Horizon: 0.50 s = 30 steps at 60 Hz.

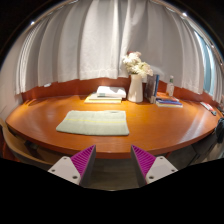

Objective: Fold towel

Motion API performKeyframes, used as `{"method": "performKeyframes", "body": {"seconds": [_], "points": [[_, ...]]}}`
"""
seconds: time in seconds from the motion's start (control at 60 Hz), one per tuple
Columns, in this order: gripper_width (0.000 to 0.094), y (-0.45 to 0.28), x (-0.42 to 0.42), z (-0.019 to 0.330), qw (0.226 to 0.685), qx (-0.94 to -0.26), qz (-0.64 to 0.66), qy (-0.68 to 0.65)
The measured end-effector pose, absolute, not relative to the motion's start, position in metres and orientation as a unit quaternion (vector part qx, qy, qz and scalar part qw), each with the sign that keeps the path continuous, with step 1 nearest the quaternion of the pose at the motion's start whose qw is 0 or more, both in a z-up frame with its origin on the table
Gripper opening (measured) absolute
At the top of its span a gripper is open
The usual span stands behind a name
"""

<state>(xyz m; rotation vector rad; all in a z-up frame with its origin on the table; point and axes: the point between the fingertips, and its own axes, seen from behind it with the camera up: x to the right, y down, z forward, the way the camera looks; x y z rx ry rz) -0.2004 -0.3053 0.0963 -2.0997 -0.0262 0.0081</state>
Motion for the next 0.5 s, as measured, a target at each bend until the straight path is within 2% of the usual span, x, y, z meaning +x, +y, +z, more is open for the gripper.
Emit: {"method": "performKeyframes", "body": {"seconds": [0.167, 0.4, 0.5], "points": [[0.0691, -0.259, -0.301, 0.066, 0.470, -0.879, 0.046, -0.068], [0.0681, -0.143, -0.399, 0.038, 0.444, -0.888, 0.056, -0.105], [0.0676, -0.092, -0.434, 0.029, 0.447, -0.887, 0.064, -0.100]]}}
